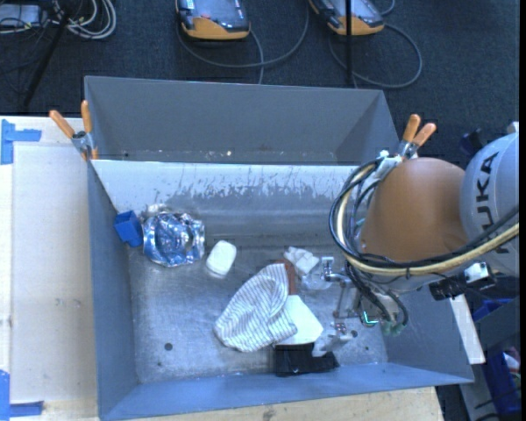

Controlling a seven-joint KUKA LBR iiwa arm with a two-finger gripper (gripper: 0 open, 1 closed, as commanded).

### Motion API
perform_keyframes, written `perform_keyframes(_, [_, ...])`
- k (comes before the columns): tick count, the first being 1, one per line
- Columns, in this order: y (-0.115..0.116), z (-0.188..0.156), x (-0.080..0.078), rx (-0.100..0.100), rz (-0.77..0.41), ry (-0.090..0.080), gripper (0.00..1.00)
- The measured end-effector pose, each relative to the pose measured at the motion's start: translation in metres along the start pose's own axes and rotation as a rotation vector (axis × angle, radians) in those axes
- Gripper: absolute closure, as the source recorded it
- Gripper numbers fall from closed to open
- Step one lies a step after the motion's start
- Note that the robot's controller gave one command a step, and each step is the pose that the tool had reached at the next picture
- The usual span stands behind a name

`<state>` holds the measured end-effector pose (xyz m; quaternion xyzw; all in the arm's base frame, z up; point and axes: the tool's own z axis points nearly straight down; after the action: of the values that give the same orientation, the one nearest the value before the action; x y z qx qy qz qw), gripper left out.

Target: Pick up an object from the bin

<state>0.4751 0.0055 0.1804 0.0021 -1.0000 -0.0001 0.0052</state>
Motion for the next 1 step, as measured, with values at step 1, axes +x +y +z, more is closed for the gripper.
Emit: perform_keyframes(1, [0.0000,-0.0036,-0.0017,0.000,0.000,-0.008,0.00])
